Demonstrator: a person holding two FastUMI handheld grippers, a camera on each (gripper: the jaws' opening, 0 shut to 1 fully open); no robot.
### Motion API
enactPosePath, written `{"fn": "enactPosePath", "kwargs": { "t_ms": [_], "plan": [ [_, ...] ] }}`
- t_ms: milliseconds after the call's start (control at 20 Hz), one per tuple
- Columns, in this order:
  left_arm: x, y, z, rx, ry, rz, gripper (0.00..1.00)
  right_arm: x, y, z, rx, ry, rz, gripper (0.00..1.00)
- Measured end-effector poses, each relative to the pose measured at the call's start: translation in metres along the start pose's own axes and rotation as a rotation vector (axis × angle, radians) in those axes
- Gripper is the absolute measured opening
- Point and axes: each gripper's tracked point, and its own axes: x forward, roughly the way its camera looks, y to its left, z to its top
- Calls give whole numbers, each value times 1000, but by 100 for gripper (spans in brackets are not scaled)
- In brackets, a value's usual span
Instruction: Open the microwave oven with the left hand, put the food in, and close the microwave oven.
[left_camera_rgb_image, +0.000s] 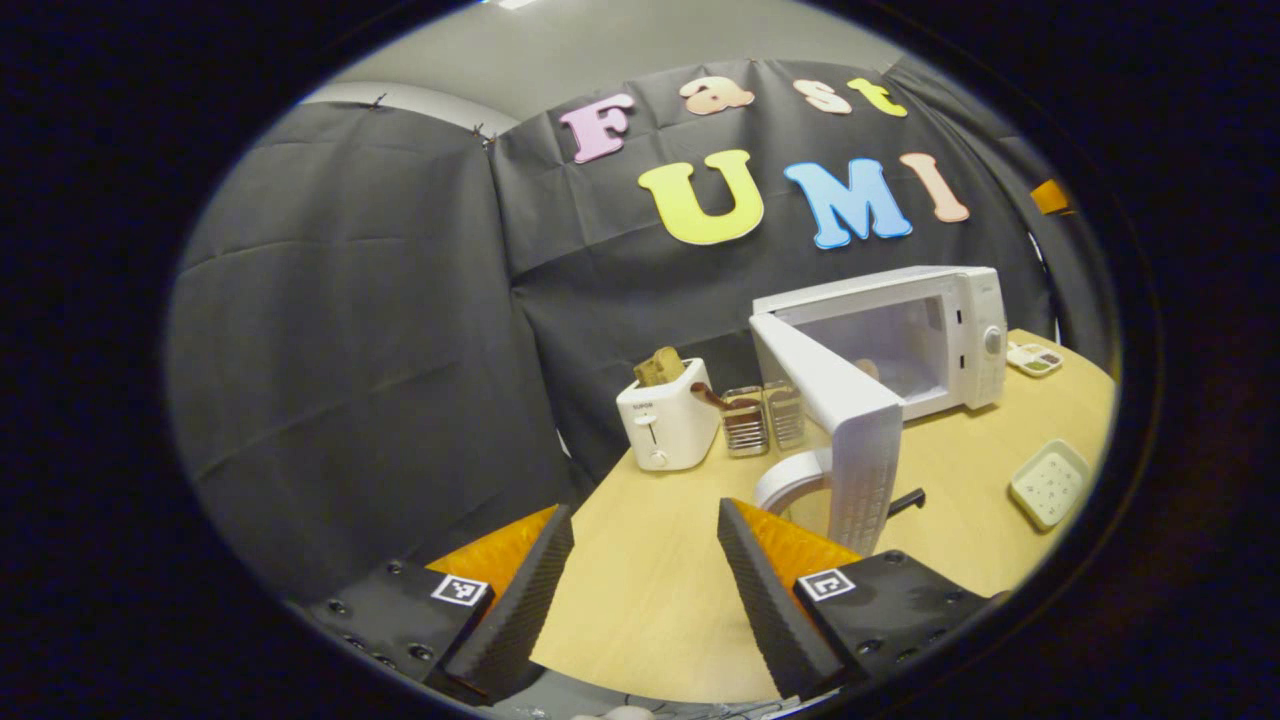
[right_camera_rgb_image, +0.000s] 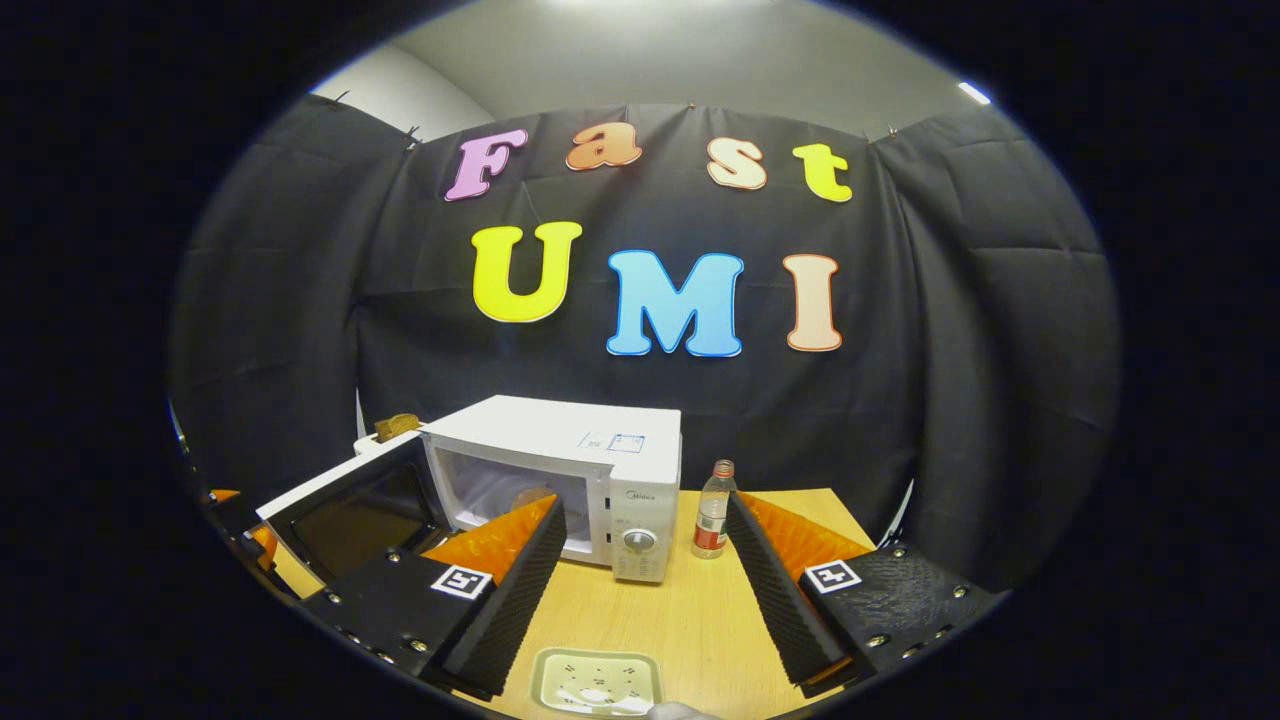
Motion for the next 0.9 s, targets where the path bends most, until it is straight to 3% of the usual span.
{"fn": "enactPosePath", "kwargs": {
  "t_ms": [50,400,900],
  "plan": [
    [-2,-5,-3,4,4,-5,95,-1,1,1,2,0,4,98],
    [-14,-72,-1,14,12,-116,95,-2,-15,-3,-19,25,-11,96],
    [-7,-201,38,-56,-21,-300,95,-4,-72,-20,8,84,-92,96]
  ]
}}
